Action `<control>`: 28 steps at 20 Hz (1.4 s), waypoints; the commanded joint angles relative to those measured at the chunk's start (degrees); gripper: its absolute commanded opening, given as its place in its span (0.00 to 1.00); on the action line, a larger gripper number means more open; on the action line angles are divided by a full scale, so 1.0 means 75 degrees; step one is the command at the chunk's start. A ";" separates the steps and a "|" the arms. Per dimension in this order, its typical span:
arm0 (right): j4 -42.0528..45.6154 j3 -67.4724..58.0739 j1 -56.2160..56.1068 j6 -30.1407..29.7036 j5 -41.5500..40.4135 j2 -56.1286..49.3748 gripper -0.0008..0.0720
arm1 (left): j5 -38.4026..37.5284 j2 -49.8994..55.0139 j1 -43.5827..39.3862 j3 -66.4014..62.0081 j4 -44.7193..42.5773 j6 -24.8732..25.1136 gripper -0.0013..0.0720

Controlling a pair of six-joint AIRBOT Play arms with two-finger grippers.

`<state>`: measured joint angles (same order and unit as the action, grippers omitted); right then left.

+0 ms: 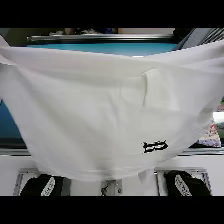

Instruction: Fold the clothes and pants, and hang the long-sleeved shirts on hangers.

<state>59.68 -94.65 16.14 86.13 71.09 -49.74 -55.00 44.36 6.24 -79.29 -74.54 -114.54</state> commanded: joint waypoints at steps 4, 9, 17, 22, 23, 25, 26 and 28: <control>0.1335 0.0079 -0.1008 0.0353 0.1740 -0.4328 0.03 | 0.0650 0.3794 -0.0254 0.1279 0.0166 0.0085 0.03; 0.1297 -0.0195 -0.1183 0.0405 0.0297 -0.6481 0.03 | 0.1291 0.6324 -0.0452 -0.0009 0.0166 0.0111 0.03; 0.1612 -0.0192 -0.1061 0.0443 -0.1183 -0.6292 0.03 | 0.0717 0.7125 -0.0259 -0.1475 0.0341 0.0583 0.03; 0.2340 0.0752 -0.1209 0.0525 -0.1201 -0.5604 0.03 | 0.1160 0.6490 -0.0265 -0.0058 0.0335 0.0772 0.03; 0.2430 0.1125 -0.1253 0.0527 -0.1218 -0.5458 0.03 | 0.1262 0.6423 -0.0265 0.0242 0.0341 0.0772 0.03; 0.2547 0.2011 -0.1349 0.0536 -0.1364 -0.5109 0.03 | 0.1282 0.6406 -0.0265 0.0734 0.0341 0.0772 0.03; 0.2576 0.2480 -0.1381 0.0560 -0.1463 -0.4922 0.03 | 0.1285 0.6406 -0.0268 0.0970 0.0344 0.0772 0.03; 0.2623 0.3316 -0.1416 0.0638 -0.1655 -0.4602 0.03 | 0.1320 0.6406 -0.0294 0.1399 0.0350 0.0769 0.03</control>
<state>78.11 -77.69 6.09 90.30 60.55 -87.44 -45.89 92.77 4.16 -73.47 -71.96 -108.99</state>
